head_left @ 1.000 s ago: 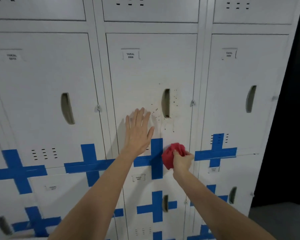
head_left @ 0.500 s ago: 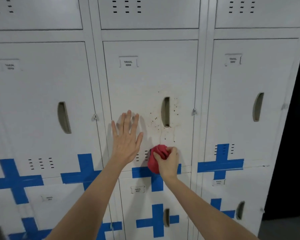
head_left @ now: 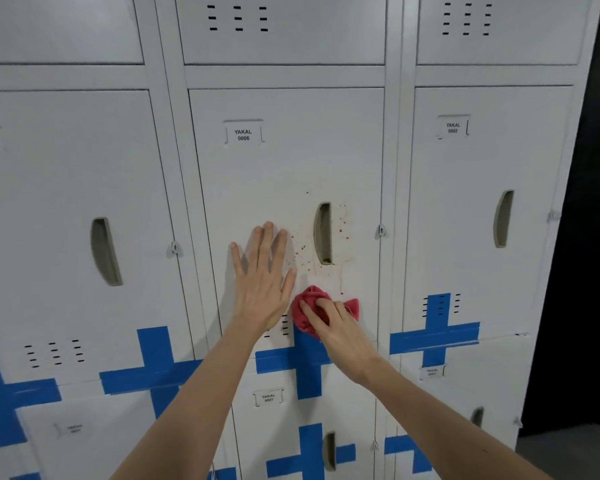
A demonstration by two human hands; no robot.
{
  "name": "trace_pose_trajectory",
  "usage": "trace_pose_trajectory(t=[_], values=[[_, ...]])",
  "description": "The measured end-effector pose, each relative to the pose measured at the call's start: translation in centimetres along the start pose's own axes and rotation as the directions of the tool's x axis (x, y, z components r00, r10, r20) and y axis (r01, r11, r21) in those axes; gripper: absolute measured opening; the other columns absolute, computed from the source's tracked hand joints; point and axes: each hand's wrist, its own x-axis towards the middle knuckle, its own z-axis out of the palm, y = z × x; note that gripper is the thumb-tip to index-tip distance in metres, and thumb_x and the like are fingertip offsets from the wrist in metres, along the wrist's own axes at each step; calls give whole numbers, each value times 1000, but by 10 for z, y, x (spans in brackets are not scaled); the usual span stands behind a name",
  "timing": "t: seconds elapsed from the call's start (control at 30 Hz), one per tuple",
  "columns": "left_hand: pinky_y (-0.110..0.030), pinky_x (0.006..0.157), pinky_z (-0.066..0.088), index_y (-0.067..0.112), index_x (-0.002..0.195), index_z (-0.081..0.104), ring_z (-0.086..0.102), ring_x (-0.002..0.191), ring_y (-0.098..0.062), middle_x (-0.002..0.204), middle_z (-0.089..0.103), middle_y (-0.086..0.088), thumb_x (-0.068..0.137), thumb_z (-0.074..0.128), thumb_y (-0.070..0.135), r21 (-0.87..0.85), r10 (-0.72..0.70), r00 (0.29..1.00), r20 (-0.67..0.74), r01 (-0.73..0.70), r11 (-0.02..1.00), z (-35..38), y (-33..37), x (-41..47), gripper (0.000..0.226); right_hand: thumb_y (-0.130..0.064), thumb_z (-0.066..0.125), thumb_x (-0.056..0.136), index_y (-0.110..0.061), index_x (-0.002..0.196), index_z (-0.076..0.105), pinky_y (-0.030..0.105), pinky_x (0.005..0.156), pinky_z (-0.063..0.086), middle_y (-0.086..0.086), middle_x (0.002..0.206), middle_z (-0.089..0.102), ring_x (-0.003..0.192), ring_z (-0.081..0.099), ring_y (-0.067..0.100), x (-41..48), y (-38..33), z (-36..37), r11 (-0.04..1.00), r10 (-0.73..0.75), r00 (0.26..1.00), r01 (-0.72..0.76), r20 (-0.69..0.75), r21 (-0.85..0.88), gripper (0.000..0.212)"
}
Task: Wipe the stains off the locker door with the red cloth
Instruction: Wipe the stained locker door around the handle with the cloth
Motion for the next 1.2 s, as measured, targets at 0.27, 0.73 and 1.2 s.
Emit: trace_pose_trajectory(t=[0.27,0.73,1.2], values=[[-61,115,6,14,153,6,-2,148,-25,161,1,-12,97,20,44,11,-69,997,-22,70,998,-3,-3,5,65,5,80,51,-17,134,47,41,80,57,8,123,58,100,59,26,-23,48,-13,998,29,999,-28,12,-61,91],[-60,115,5,11,152,8,3,148,-26,160,6,-15,97,20,44,22,-101,992,-70,103,994,-1,-9,7,66,11,76,49,-10,146,27,44,86,54,14,141,34,118,52,29,0,7,9,990,2,1000,1,-16,138,112],[-61,115,2,13,153,4,-4,148,-28,161,0,-12,97,1,52,-10,-177,984,-37,177,984,2,3,10,69,9,79,46,-10,143,33,51,83,51,14,139,38,119,52,33,-13,65,-18,978,210,977,-210,-41,20,109]])
